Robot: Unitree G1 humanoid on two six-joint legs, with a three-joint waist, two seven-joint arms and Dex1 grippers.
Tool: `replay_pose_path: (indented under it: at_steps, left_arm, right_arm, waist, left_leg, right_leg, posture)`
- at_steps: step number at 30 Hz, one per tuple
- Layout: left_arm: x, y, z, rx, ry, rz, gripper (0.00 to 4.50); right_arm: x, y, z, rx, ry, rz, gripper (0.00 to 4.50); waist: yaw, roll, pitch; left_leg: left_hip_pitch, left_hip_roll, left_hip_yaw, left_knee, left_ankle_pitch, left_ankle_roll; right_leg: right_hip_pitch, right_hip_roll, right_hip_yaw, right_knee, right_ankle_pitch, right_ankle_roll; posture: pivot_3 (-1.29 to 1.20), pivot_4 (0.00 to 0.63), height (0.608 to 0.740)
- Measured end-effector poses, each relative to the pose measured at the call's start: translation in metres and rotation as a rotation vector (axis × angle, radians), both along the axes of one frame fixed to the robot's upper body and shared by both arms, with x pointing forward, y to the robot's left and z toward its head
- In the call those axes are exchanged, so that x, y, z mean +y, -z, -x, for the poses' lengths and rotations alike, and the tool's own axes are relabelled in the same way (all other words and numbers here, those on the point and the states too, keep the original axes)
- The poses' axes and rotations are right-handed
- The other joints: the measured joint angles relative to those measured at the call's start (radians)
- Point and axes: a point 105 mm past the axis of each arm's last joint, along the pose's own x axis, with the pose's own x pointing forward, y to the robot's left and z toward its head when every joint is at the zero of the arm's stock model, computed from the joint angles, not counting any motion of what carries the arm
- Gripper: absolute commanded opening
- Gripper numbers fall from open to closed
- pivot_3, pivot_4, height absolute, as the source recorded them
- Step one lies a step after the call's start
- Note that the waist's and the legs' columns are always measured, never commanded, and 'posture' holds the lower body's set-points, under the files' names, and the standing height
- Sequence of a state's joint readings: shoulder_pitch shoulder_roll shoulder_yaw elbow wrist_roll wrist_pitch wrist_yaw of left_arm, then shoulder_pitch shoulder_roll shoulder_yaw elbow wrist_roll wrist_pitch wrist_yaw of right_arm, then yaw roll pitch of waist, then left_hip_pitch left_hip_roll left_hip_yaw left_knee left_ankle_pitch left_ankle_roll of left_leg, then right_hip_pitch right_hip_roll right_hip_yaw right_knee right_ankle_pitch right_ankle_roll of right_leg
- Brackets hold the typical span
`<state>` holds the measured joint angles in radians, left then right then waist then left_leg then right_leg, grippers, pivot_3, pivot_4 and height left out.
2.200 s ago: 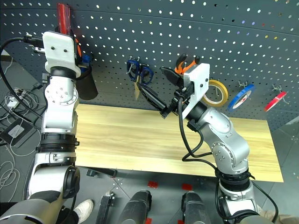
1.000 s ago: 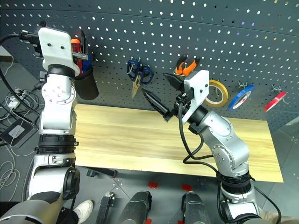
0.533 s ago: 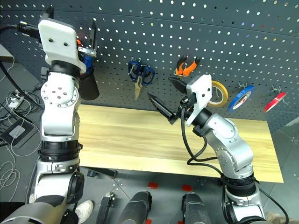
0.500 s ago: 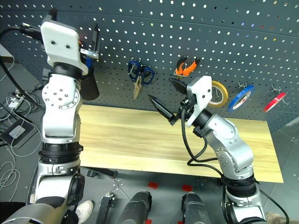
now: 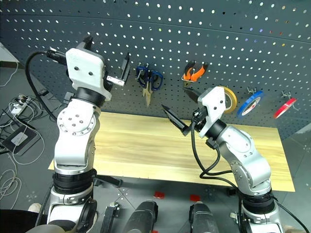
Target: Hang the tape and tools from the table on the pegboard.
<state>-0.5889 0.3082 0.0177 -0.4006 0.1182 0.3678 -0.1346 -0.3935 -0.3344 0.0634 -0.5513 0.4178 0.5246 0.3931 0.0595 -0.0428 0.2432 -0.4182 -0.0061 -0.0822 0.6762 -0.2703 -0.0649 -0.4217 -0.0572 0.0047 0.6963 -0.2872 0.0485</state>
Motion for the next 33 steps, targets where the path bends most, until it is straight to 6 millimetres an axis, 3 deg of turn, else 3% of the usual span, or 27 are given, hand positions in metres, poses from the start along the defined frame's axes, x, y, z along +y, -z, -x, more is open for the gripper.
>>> replay_pose_path:
  at_steps: [6, 19, 23, 28, 33]
  left_arm:
    - [-0.010, 0.017, 0.003, 0.068, 0.039, 0.024, 4.47]
    - [-0.007, 0.076, 0.005, 0.260, 0.029, 0.068, 4.47]
    - [-0.005, 0.103, 0.007, 0.357, 0.022, 0.124, 4.47]
    - [0.010, 0.152, 0.010, 0.540, -0.050, 0.176, 4.47]
    - [0.033, 0.180, 0.012, 0.643, -0.150, 0.249, 4.47]
  right_arm:
    - [-0.012, 0.018, -0.005, 0.041, 0.105, 0.015, 4.50]
    - [-0.039, 0.053, -0.005, 0.127, 0.306, 0.030, 4.50]
    - [-0.047, 0.071, -0.001, 0.177, 0.352, 0.051, 4.50]
    - [-0.068, 0.085, 0.000, 0.214, 0.489, 0.048, 4.50]
    - [-0.082, 0.096, 0.001, 0.249, 0.587, 0.032, 4.50]
  waist:
    - [0.001, 0.000, -0.002]
    - [0.000, 0.002, -0.003]
    - [0.000, 0.004, -0.005]
    - [-0.003, 0.009, -0.012]
    - [-0.003, 0.010, -0.014]
  left_leg:
    - [0.001, 0.000, 0.001, 0.000, 0.000, 0.001]
    - [0.002, 0.000, 0.002, 0.000, -0.001, 0.002]
    - [0.002, 0.000, 0.002, 0.000, -0.002, 0.003]
    - [0.002, 0.000, 0.003, 0.000, -0.002, 0.004]
    - [0.002, 0.000, 0.003, 0.000, -0.003, 0.005]
  right_leg:
    - [0.000, 0.000, 0.001, -0.001, 0.000, 0.000]
    - [0.000, 0.000, 0.003, -0.003, 0.000, 0.000]
    - [0.001, 0.000, 0.003, -0.004, 0.000, 0.000]
    - [0.001, 0.000, 0.004, -0.005, 0.000, 0.000]
    - [0.002, 0.000, 0.004, -0.006, 0.000, 0.000]
  posture:
    - [0.18, 0.186, 0.740]
    - [0.15, 0.196, 0.740]
    - [0.15, 0.199, 0.740]
    - [0.15, 0.199, 0.740]
    - [0.15, 0.203, 0.740]
